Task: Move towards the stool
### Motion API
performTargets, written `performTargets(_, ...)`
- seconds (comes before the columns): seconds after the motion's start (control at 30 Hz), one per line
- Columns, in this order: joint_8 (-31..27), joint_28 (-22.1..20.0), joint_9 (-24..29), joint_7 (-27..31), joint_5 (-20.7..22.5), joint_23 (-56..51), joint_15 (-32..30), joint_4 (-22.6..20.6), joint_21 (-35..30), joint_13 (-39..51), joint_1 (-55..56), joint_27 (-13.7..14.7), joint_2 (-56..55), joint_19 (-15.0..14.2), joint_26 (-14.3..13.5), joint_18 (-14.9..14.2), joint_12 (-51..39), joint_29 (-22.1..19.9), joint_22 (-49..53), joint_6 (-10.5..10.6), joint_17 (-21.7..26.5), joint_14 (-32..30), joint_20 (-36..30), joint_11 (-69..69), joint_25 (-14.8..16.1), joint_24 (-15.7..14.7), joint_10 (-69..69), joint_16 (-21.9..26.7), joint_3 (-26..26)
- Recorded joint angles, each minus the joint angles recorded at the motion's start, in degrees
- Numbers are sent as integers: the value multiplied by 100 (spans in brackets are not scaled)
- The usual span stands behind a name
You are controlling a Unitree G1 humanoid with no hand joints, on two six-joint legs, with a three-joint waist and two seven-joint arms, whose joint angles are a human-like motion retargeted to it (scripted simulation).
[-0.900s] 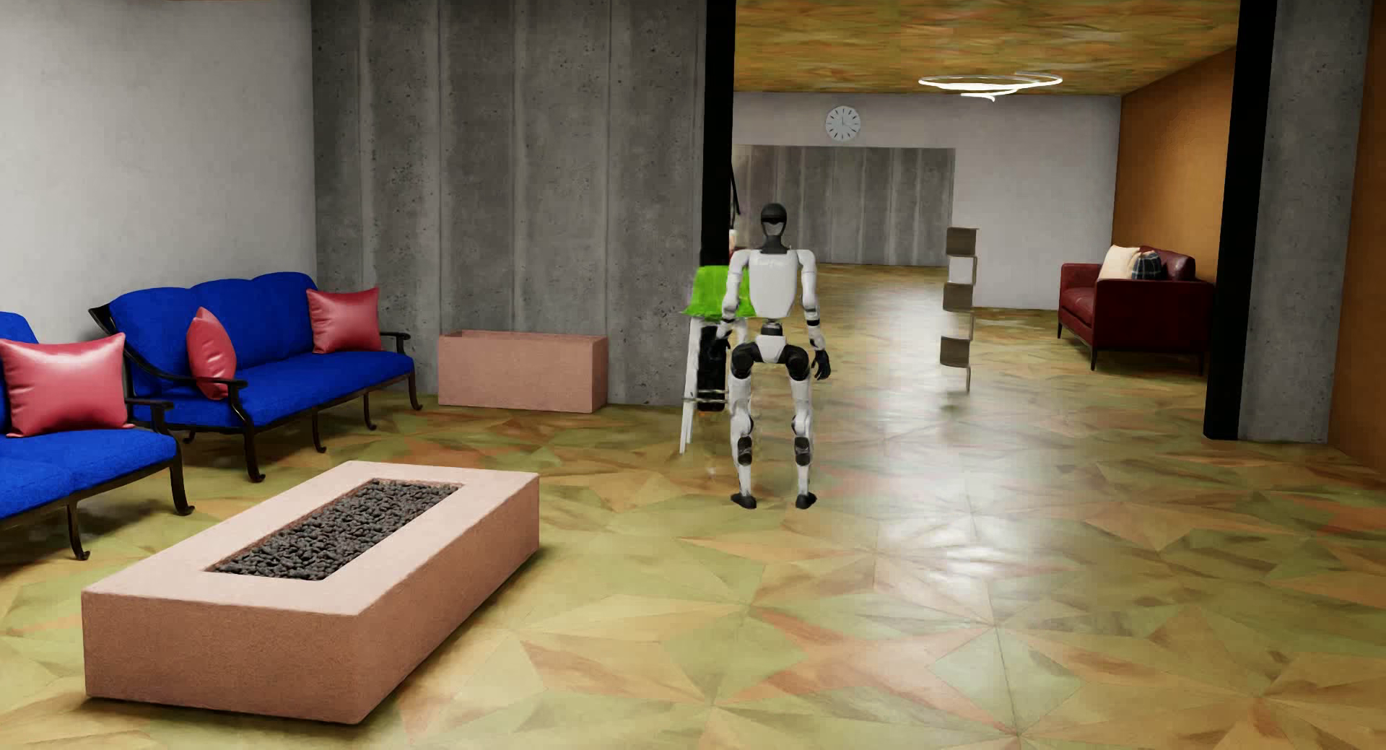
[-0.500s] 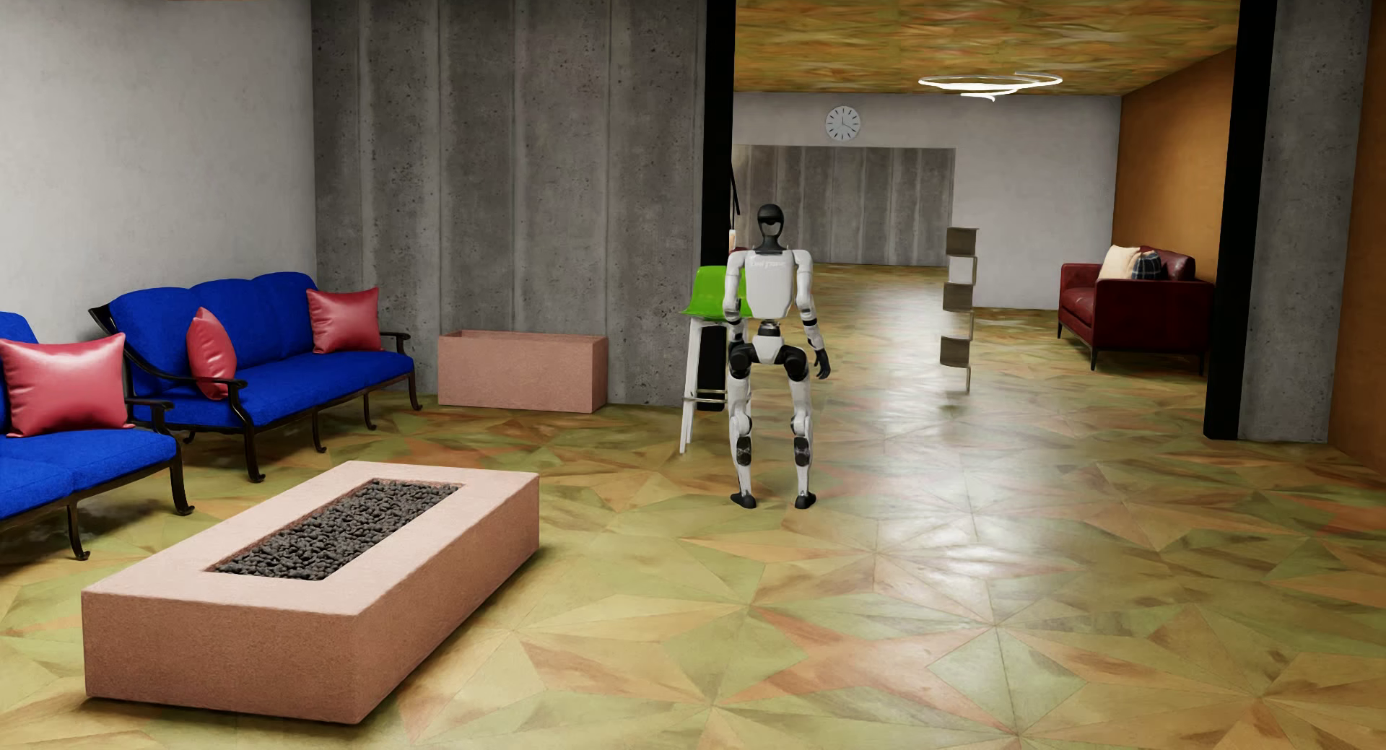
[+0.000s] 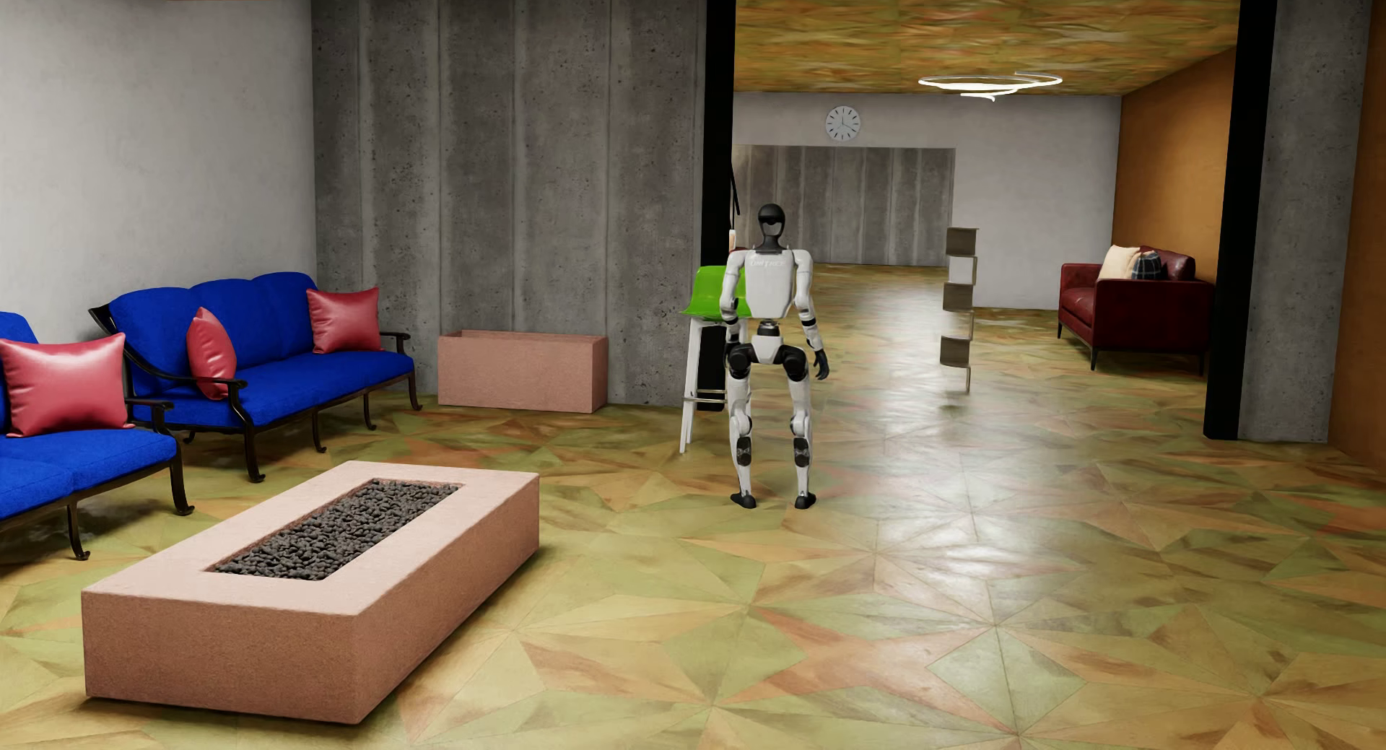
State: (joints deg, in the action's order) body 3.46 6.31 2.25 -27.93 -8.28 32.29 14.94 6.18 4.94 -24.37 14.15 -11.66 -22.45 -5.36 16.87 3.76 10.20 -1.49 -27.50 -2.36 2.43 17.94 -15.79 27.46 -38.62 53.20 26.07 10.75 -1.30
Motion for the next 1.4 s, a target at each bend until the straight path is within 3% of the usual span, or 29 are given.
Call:
performTargets(0.43, -107, -126, -37, -118, 21, 28, -1, -6, 92, -15, -80, -61, 6, -45, 34, 26, -211, -19, -311, 51, -2, 36, -264, -4, 115, -451, -36, -34, 9)
performTargets(0.5, -106, -207, -35, -120, 22, 19, -3, -11, 182, -25, -107, -73, 25, -49, 74, 22, -279, -24, -483, 51, -64, 31, -225, -9, 144, -656, -61, -98, 12)
performTargets(0.6, -76, -388, -41, -102, 23, 79, -23, -20, 271, -4, -139, -102, 80, -65, 273, 21, -568, -12, -1193, 53, -129, 15, -151, -79, 149, -1209, -115, -242, 15)
performTargets(0.7, -44, -420, -37, -89, 20, 137, -1, -14, 314, 74, -134, -94, 114, -119, 462, 19, -827, 2, -1908, 55, -145, 33, -425, -139, 140, -1353, -118, -255, 6)
performTargets(0.93, 410, -601, -32, 297, -198, 294, -75, -159, 319, 43, -59, -69, 501, -328, 188, 129, -609, -45, -1689, 137, -115, 204, -627, -575, 106, -1636, -19, -82, 83)
performTargets(1.03, 704, -612, -21, 657, -684, 438, 115, -512, 282, 29, 22, -161, 179, -90, 180, 231, -581, 1, -1552, 133, 51, 311, -720, 434, 44, -1564, 127, -106, 72)
performTargets(1.07, 815, -603, -10, 783, -918, 423, -26, -647, 322, 28, 50, -170, -72, 148, 179, 264, -568, -7, -1498, 100, 64, 359, -739, 1031, 74, -1529, 207, -99, 32)
performTargets(1.13, 1080, -559, 10, 1041, -1274, 353, -95, -907, 377, 27, 54, -151, -512, 1214, 201, 306, -510, -75, -1358, 14, 27, 441, -696, 2007, 149, -1511, 312, -67, -101)
performTargets(1.17, 804, -520, 22, 1201, -1063, 314, -53, -1007, 341, 20, 11, -116, -790, 1200, 214, 314, -481, -97, -1267, -10, 0, 460, -683, 2416, 151, -1487, 309, -28, -193)
performTargets(1.27, -254, -407, 28, 1635, 269, 128, -138, -1172, 155, -84, -154, 40, -1376, -100, 155, 309, -484, -62, -955, -9, -63, 505, -755, 2602, 125, -1381, 227, 120, -339)
performTargets(1.3, -366, -370, 22, 1757, 588, 66, -157, -1201, 112, -126, -202, 78, -1439, -341, 131, 310, -525, -63, -855, 1, -80, 523, -788, 2285, 129, -1368, 193, 157, -341)
performTargets(1.4, 245, -371, -10, 2086, 784, 55, -277, -1359, 22, -179, -339, 59, -1386, -437, 106, 336, -739, -51, -672, 9, -66, 597, -862, 872, 138, -1381, 73, 145, -300)
